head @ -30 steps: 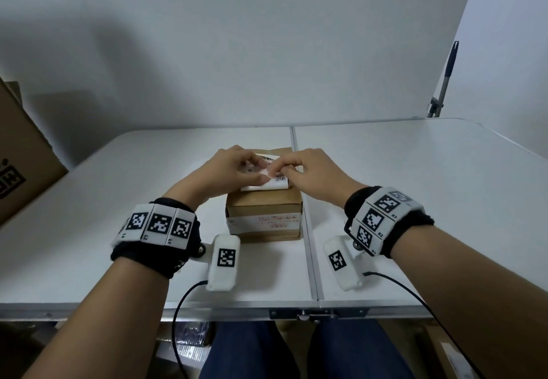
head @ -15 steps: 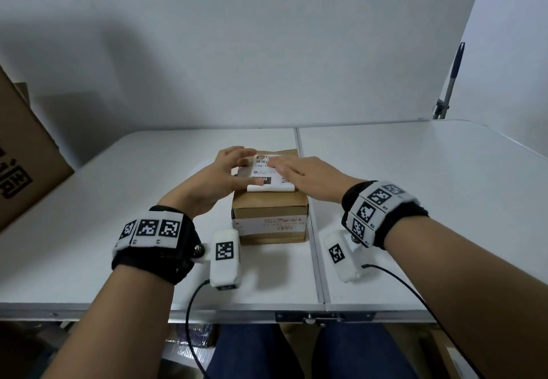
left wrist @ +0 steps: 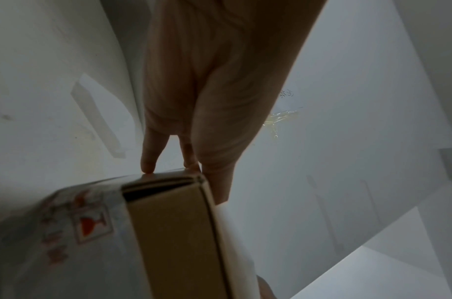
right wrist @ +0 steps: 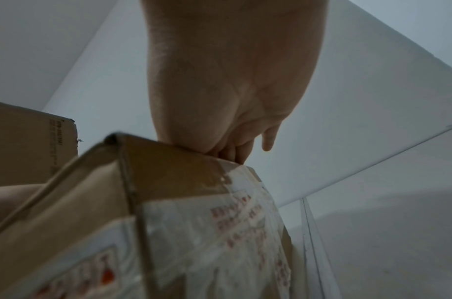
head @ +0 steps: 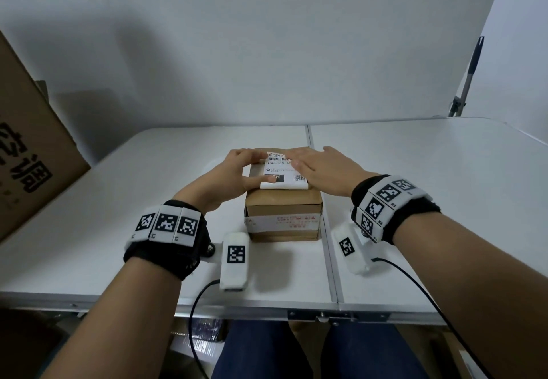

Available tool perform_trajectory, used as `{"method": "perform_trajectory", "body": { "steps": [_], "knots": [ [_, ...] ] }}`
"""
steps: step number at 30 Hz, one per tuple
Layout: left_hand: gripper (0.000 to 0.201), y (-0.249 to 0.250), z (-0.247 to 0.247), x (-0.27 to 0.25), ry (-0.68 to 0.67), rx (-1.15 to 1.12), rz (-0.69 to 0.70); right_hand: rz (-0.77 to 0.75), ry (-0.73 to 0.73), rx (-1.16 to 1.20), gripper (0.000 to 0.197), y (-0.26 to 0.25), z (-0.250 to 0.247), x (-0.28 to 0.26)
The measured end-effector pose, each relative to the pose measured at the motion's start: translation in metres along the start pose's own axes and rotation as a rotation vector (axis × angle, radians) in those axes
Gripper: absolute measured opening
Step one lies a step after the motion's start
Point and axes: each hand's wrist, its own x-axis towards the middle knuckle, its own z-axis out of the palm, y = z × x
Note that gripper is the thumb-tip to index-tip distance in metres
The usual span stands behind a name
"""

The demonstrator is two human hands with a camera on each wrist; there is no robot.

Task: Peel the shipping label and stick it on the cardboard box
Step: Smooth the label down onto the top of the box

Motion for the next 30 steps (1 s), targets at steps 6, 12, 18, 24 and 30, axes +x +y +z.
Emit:
{"method": "perform_trajectory", "body": {
  "steps": [6, 12, 18, 24, 30],
  "knots": [
    [0.060, 0.000, 0.000, -0.004, 0.003, -0.030, -0.021, 0.021, 0.066, 0.105, 0.047, 0.001, 0.003, -0.011],
    [0.059, -0.002, 0.001, -0.003, 0.008, -0.014, -0.010, 0.052, -0.019, 0.248, 0.048, 0.000, -0.001, -0.011],
    [0.051, 0.002, 0.001, -0.002, 0.015, 0.200, 0.135, 0.091, 0.007, 0.344, 0.049, -0.001, 0.003, -0.011],
    [0.036, 0.026, -0.008, 0.005, -0.134, 0.390, 0.276, 0.095, 0.016, 0.388, 0.049, 0.003, 0.004, -0.013],
    [0.039, 0.029, 0.000, 0.010, -0.307, 0.530, 0.246, 0.108, 0.039, 0.453, 0.050, 0.004, 0.008, -0.012]
  ]
}}
